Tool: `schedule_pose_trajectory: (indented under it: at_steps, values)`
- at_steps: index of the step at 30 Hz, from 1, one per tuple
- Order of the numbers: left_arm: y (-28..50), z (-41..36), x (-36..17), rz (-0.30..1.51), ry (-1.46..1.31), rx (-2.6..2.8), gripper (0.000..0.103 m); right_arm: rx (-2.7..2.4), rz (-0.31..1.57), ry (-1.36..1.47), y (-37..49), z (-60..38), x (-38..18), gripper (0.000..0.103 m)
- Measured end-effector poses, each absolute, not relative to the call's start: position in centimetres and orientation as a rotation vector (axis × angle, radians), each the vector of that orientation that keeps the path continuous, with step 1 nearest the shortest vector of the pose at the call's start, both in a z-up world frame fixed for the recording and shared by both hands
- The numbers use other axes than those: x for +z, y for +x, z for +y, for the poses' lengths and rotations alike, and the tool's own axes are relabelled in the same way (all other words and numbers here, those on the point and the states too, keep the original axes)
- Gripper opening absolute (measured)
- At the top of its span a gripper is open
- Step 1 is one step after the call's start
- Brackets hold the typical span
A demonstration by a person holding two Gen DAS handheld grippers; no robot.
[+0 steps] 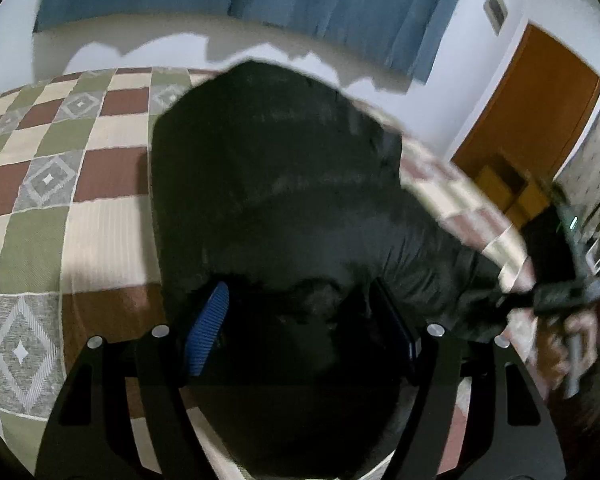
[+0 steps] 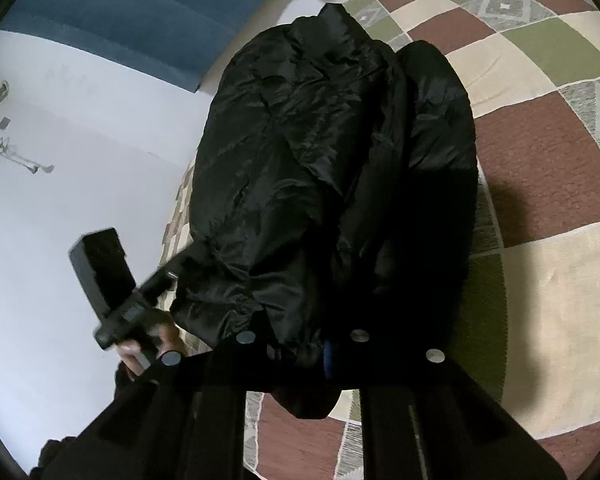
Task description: Fold small clothes
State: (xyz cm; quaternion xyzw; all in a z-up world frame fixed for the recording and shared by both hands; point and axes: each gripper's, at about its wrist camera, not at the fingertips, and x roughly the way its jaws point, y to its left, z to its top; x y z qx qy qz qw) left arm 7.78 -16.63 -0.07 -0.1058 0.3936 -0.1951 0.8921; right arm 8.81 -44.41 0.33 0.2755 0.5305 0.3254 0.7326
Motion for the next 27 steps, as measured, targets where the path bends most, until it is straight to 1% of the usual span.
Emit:
schedule_pose_trajectory:
  at_steps: [4,8,13,16,19,22,23,24,26,27]
  values:
    - [9.7,-15.7,-0.1,0.814,-0.242,-0.375,0.071,0.719,1.173,0.623,8.8,-45.0,-0.9,0.012]
    - [11.7,-15.8,-1.4,0.857,-0.264,-0.390,0.071,0.719,1.179,0.669,8.7,-45.8,-2.1,0.010]
    - [12.4,-18.6,-2.3,0.886,-0.128,-0.395,0.068,0.702,1.187,0.685,7.8,-47.1,-3.0,0.010]
    - [13.0,-19.5,-3.8,0.901,-0.097,-0.395,0.068,0.703,1.201,0.725,7.7,-47.3,-4.4,0.009]
    - [12.8,-19.5,-3.9,0.890,-0.095,-0.398,0.068,0.729,1.211,0.735,7.7,-47.6,-4.5,0.011]
    - [12.5,-18.8,-3.3,0.875,-0.105,-0.416,0.069,0.729,1.218,0.726,8.0,-48.3,-3.0,0.019]
    - [12.5,-18.7,-3.3,0.874,-0.112,-0.420,0.069,0.722,1.193,0.715,8.3,-48.9,-2.0,0.028]
    - [12.4,-18.5,-3.3,0.874,-0.123,-0.425,0.069,0.721,1.153,0.715,8.7,-49.7,-0.9,0.045]
    - [12.4,-18.4,-3.3,0.874,-0.135,-0.436,0.070,0.718,1.097,0.735,9.7,-50.2,0.3,0.068]
    - [12.5,-18.3,-3.3,0.873,-0.139,-0.440,0.071,0.717,1.082,0.736,10.4,-50.1,0.6,0.068]
